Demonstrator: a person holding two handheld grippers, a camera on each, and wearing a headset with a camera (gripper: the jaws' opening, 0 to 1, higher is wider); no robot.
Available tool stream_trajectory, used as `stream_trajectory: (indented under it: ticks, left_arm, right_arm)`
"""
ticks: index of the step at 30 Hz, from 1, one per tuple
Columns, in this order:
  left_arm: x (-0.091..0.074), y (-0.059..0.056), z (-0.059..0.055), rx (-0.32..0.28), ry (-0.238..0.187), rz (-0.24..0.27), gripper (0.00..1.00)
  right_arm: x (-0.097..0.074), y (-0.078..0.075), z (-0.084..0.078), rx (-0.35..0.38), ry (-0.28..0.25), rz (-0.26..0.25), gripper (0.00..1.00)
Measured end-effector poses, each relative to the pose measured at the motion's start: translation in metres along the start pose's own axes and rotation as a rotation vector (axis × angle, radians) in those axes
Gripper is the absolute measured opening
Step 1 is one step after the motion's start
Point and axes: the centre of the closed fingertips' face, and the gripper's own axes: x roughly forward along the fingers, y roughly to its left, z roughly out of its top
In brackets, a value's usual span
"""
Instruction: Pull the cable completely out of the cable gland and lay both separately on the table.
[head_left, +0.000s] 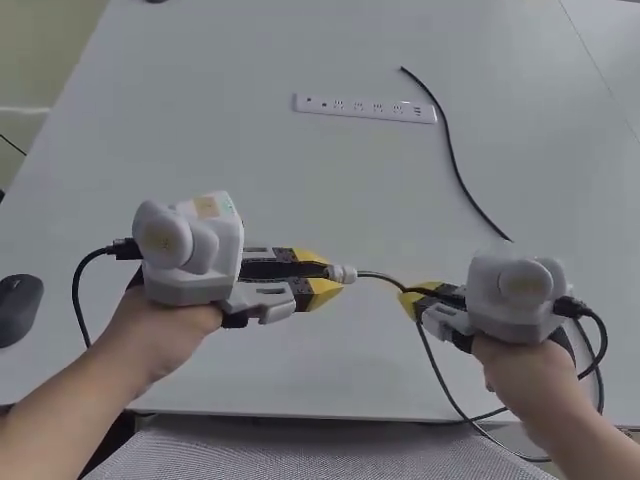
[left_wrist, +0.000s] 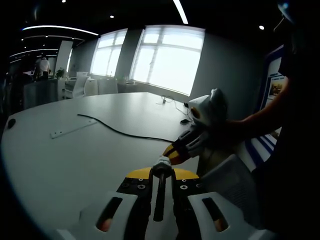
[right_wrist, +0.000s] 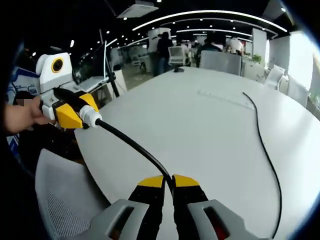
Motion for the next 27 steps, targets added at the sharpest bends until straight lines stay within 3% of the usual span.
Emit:
stream_trajectory:
  ticks: [5, 11, 27]
  left_arm:
    - [0.000, 0.000, 0.001, -0.002, -0.004, 0.002, 0.15]
    - [0.000, 0.000, 0.000, 0.000, 0.000, 0.000, 0.15]
    - [0.000, 0.001, 0.003, -0.007, -0.012, 0.002, 0.15]
  right_arm:
    - [0.002, -0.009, -0.010, 0.124, 0.005, -0.006, 0.01]
    - [0.003, -0.014, -0.016, 0.183, -0.003, -0.010, 0.01]
    - [0.003, -0.010, -0.016, 0.177, -0.011, 0.004, 0.02]
